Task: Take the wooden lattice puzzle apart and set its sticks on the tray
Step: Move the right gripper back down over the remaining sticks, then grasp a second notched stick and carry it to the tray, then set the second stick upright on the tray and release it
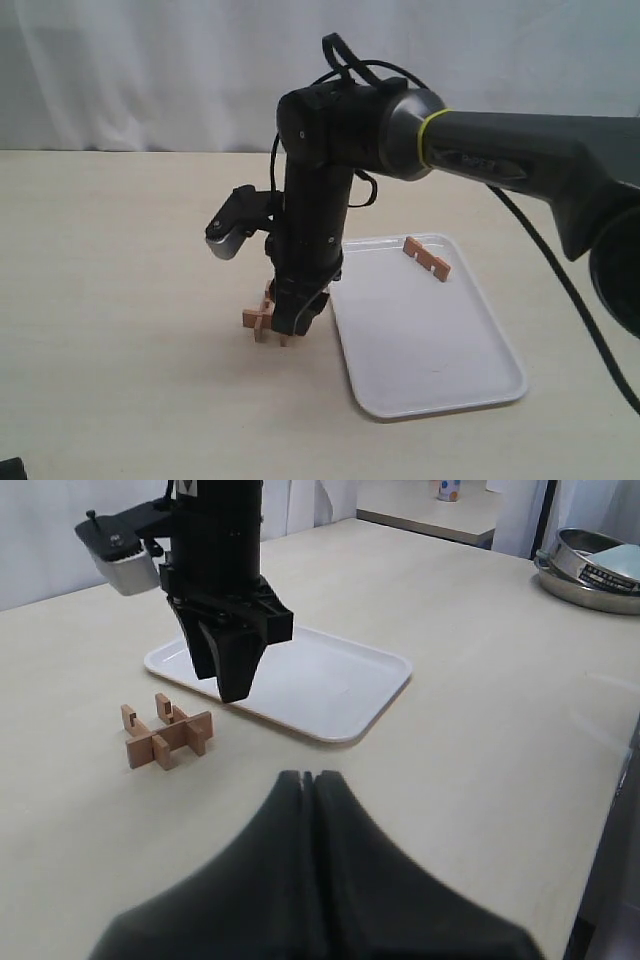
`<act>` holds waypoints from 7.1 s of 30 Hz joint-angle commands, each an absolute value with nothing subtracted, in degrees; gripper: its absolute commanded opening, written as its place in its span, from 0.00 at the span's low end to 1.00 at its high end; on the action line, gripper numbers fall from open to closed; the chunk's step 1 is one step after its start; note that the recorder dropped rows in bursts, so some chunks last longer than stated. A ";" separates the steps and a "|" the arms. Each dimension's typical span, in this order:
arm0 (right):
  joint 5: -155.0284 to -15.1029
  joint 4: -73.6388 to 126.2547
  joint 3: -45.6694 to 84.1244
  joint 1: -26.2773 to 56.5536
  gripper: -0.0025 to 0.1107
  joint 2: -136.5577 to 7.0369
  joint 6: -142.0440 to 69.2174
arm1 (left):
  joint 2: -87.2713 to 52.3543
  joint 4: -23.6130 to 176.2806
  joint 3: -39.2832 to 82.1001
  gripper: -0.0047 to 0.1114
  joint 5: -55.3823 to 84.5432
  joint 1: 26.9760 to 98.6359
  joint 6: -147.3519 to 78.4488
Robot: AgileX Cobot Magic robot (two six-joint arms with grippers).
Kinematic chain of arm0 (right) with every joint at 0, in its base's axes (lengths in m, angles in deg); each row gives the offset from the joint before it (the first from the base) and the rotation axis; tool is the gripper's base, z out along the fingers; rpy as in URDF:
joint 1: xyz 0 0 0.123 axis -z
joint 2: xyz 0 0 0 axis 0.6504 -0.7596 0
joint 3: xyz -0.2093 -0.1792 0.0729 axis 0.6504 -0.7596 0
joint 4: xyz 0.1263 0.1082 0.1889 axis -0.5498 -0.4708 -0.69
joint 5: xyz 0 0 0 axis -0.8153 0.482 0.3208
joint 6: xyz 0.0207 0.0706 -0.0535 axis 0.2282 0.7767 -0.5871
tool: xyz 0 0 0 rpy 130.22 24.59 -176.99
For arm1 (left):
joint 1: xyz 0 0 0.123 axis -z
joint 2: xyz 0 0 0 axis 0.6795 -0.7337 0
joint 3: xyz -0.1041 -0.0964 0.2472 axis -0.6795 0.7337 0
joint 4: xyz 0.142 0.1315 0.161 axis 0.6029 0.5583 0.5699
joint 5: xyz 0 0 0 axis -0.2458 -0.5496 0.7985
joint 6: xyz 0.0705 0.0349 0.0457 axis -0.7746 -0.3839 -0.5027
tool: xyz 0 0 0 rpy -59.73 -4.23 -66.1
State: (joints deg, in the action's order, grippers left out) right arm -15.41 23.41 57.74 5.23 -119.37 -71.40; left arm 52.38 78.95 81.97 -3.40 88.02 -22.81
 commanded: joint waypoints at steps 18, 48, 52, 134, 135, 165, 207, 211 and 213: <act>-15.10 27.35 57.51 5.28 0.41 -120.56 -72.48 | 52.35 78.74 82.10 0.04 -3.10 88.18 -22.64; -18.23 27.09 57.51 5.28 0.39 -123.89 -72.58 | 52.35 78.74 82.10 0.04 -3.10 88.18 -22.64; -21.66 27.65 57.51 5.28 0.39 -124.17 -72.58 | 52.35 78.74 82.10 0.04 -3.10 88.18 -22.64; -23.53 33.08 44.70 18.54 0.06 -114.59 -55.51 | 52.35 78.74 82.10 0.04 -3.10 88.18 -22.64; -26.22 34.20 43.51 18.54 0.06 -114.59 -53.85 | 52.35 78.74 82.10 0.04 -3.10 88.18 -22.64; -35.96 33.02 39.84 23.25 0.06 -114.94 -42.56 | 52.35 78.74 82.10 0.04 -3.10 88.18 -22.64; -35.52 29.82 39.60 23.14 0.41 -116.00 -42.03 | 52.35 78.74 82.10 0.04 -3.10 88.18 -22.64; -33.69 30.11 39.60 23.14 0.41 -115.89 -42.03 | 52.35 78.74 82.10 0.04 -3.10 88.18 -22.64; -33.62 30.12 39.60 23.14 0.41 -115.77 -42.03 | 52.35 78.74 82.10 0.04 -3.10 88.18 -22.64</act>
